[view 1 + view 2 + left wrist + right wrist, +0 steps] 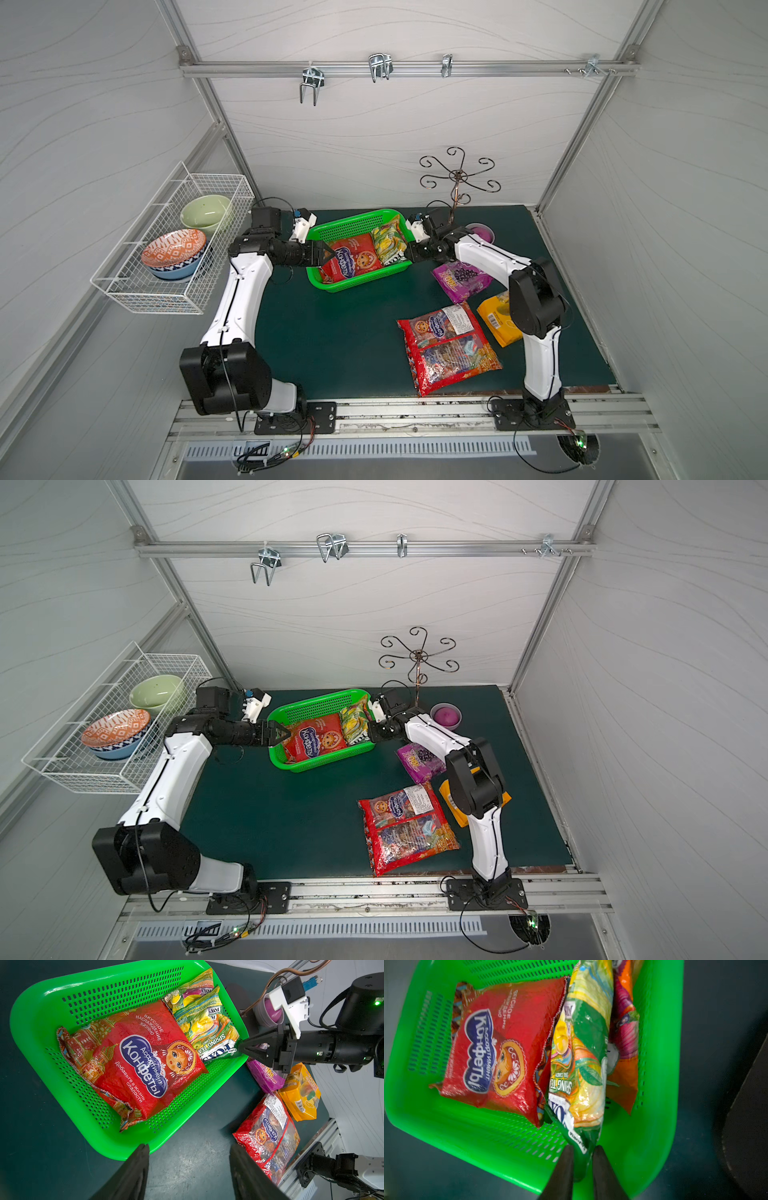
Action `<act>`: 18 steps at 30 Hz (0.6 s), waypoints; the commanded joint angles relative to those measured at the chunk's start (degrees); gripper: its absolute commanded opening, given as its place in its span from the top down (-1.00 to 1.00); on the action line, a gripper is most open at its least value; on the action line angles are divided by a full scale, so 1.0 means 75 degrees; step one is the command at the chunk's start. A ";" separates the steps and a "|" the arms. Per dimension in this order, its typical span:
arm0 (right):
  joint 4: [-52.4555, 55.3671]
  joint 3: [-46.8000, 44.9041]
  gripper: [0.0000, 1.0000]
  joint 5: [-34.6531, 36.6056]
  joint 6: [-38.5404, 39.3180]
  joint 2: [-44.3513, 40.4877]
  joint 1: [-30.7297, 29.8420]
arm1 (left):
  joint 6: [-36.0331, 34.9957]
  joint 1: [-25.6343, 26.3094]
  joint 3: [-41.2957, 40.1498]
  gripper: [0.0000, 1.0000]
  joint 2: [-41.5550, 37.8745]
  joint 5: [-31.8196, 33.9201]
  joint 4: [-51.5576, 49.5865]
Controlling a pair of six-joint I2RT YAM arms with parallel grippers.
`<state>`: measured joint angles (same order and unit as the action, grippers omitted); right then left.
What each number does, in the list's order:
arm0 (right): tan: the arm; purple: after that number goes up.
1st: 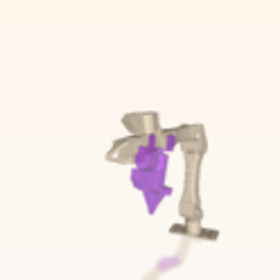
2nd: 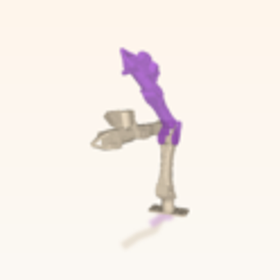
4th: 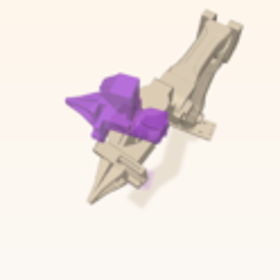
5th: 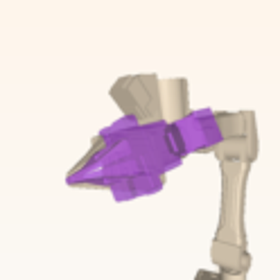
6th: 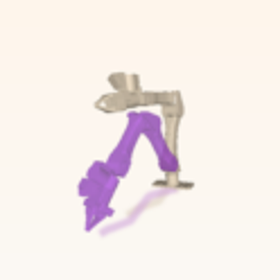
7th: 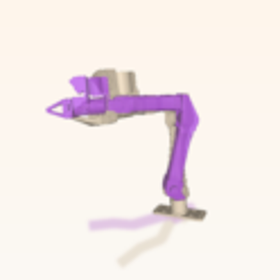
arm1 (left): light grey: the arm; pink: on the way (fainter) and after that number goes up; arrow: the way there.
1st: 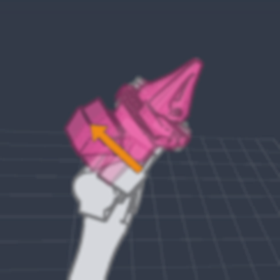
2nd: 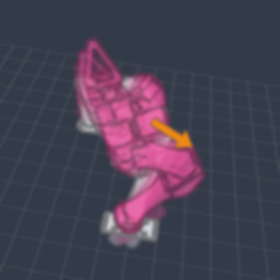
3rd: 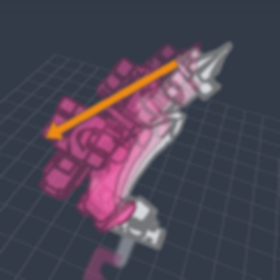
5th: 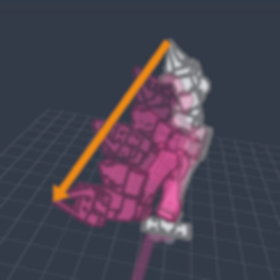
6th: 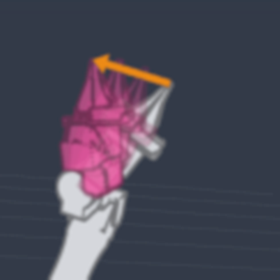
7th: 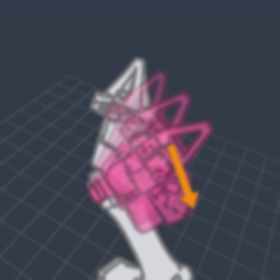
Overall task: Put the candies in the basket
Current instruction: Place the candy in the basket.
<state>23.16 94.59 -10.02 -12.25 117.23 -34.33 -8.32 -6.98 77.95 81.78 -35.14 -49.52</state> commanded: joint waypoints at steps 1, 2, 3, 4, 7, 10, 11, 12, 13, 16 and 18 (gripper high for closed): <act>0.0415 0.0174 0.27 0.0098 0.0002 -0.0532 -0.0020 | -0.0028 -0.0015 0.0059 -0.29 0.0009 -0.0068 0.0260; 0.0491 0.0227 0.21 0.0141 0.0005 -0.0630 -0.0026 | -0.0028 -0.0001 0.0050 -0.29 0.0006 -0.0051 0.0262; 0.0560 0.0257 0.16 0.0184 0.0022 -0.0750 -0.0022 | -0.0029 -0.0016 0.0048 -0.29 0.0006 -0.0044 0.0262; 0.0620 0.0272 0.13 0.0240 0.0048 -0.0853 -0.0027 | -0.0028 -0.0017 0.0059 -0.29 0.0007 -0.0038 0.0252; 0.0769 0.0201 0.08 0.0414 0.0121 -0.1291 -0.0019 | -0.0028 -0.0006 0.0094 -0.29 0.0035 -0.0061 0.0243; 0.0889 -0.0064 0.04 0.0583 0.0208 -0.1848 -0.0020 | -0.0048 0.0026 0.0322 -0.29 0.0200 -0.0196 0.0137; 0.0950 -0.0167 0.01 0.0637 0.0246 -0.2053 -0.0026 | -0.0093 0.0089 0.0483 -0.28 0.0318 -0.0219 0.0007; 0.1007 -0.0299 -0.04 0.0726 0.0272 -0.2266 -0.0027 | -0.0192 0.0169 0.0671 -0.27 0.0442 -0.0172 -0.0160; 0.1061 -0.0407 -0.10 0.0906 0.0273 -0.2449 -0.0024 | -0.0262 0.0270 0.0832 -0.26 0.0560 -0.0099 -0.0297; 0.1288 -0.0879 -0.42 0.1860 0.0257 -0.3133 -0.0025 | -0.0522 0.0622 0.1310 -0.25 0.0838 0.0070 -0.0630; 0.1387 -0.1215 -0.97 0.2527 0.0233 -0.3605 0.0003 | -0.0589 0.0853 0.1442 -0.25 0.0934 0.0091 -0.0643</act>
<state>29.69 88.20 0.40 -11.14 94.02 -34.33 -10.41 -2.68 85.12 87.96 -34.57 -52.84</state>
